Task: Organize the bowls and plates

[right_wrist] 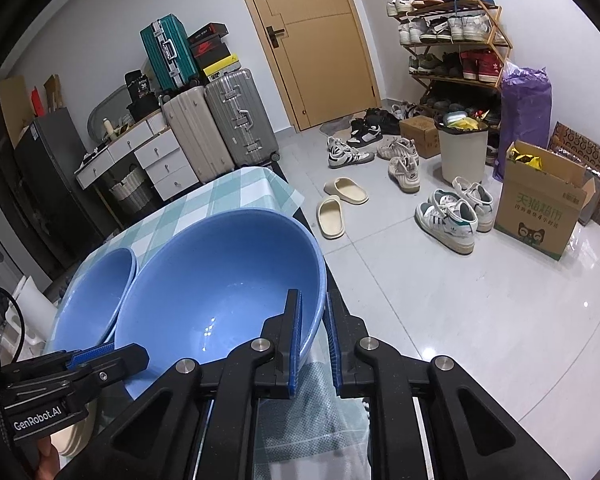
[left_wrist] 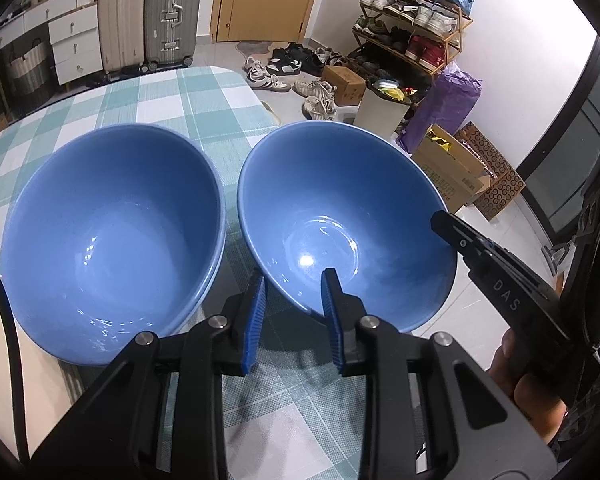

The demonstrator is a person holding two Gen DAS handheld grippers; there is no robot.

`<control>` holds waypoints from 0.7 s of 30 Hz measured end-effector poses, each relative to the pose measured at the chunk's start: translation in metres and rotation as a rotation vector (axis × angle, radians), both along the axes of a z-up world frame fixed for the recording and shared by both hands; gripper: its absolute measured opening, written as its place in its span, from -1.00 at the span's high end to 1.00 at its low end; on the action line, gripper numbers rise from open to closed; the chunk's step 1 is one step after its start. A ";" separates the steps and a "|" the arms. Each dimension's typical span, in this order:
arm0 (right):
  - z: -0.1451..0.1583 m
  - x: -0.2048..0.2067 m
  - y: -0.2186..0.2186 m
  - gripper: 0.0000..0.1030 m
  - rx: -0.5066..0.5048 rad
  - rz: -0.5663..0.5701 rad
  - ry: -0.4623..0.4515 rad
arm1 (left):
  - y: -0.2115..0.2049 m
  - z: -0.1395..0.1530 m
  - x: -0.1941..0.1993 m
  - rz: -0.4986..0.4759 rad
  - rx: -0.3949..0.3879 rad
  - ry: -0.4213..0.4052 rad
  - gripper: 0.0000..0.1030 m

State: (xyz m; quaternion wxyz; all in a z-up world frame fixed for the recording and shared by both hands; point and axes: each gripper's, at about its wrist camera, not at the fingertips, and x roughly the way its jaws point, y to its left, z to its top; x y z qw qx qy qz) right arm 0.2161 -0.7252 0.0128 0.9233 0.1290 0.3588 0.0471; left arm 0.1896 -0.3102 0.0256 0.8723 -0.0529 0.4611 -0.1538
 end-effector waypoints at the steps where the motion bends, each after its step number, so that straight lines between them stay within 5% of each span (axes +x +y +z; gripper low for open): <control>1: 0.001 -0.001 0.000 0.76 0.000 0.000 -0.002 | 0.000 0.002 -0.001 -0.002 0.001 -0.005 0.52; 21: 0.050 -0.031 0.002 0.76 -0.022 -0.006 -0.114 | 0.004 0.045 -0.033 -0.037 0.006 -0.097 0.52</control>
